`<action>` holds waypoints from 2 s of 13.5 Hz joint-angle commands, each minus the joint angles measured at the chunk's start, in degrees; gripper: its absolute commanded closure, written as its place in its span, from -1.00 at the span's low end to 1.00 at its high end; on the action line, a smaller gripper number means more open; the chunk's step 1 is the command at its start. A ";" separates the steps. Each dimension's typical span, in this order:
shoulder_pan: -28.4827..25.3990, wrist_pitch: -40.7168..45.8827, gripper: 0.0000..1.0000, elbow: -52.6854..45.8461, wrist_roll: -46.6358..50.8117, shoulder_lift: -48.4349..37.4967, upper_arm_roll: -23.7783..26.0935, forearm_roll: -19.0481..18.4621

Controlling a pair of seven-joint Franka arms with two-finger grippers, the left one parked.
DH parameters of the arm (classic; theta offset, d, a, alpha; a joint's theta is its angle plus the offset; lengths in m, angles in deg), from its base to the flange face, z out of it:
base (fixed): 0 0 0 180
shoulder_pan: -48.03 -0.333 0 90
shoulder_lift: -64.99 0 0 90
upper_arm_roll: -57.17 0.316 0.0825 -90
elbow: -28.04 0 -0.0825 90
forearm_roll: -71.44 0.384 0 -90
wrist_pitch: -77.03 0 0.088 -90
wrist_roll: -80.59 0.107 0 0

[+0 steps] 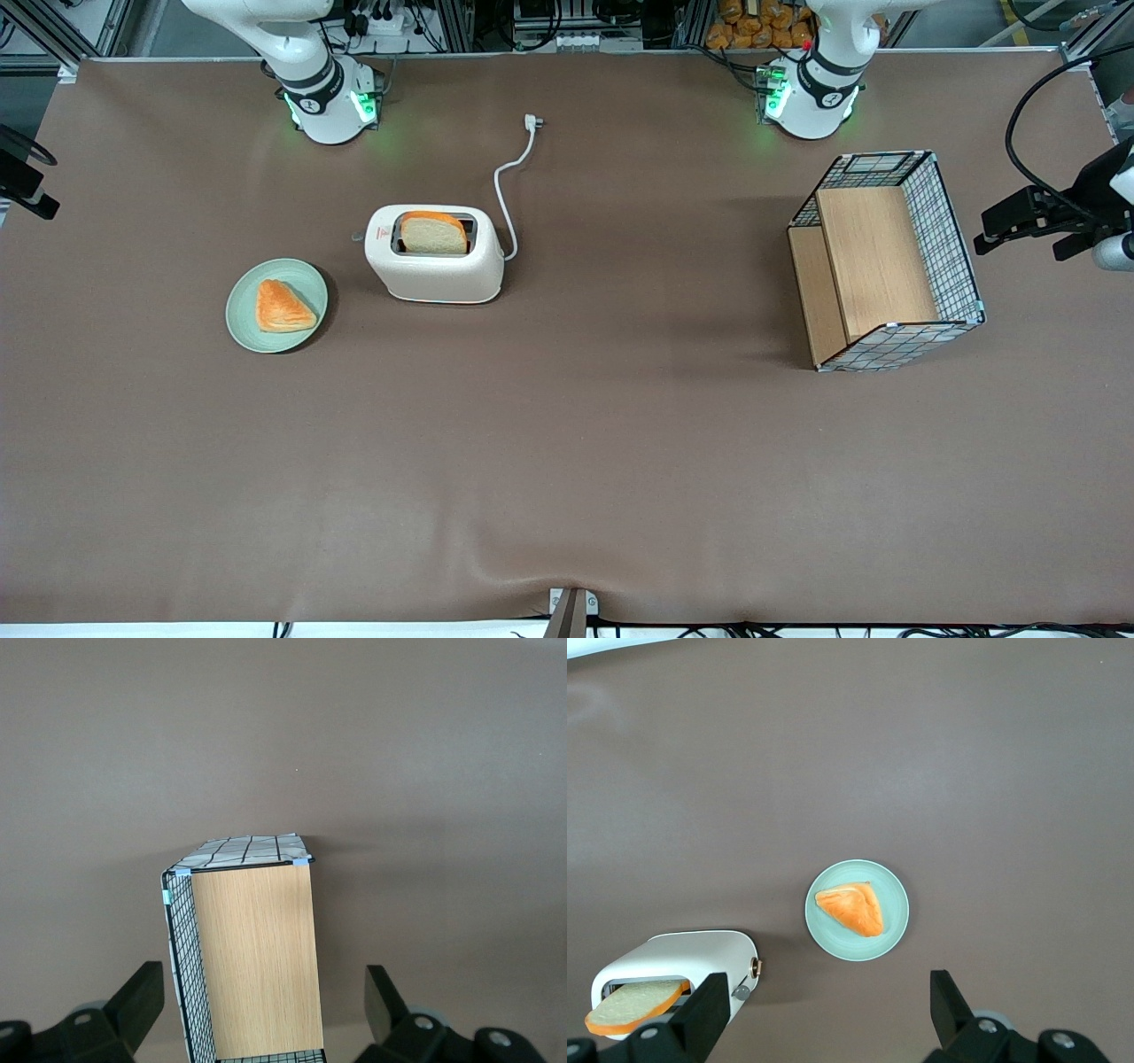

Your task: Press toaster button with right arm

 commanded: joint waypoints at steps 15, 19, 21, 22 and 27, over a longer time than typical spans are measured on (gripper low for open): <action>-0.35 2.33 -1.00 0.75 1.21 1.48 -0.26 0.08; -0.18 3.74 -1.00 1.53 1.30 1.57 -0.26 0.17; -0.18 3.75 -1.00 3.55 1.30 1.49 -0.26 0.34; 0.00 3.66 -1.00 3.91 1.39 1.49 -0.26 0.78; 0.26 3.22 -1.00 10.65 1.21 0.35 -0.43 2.62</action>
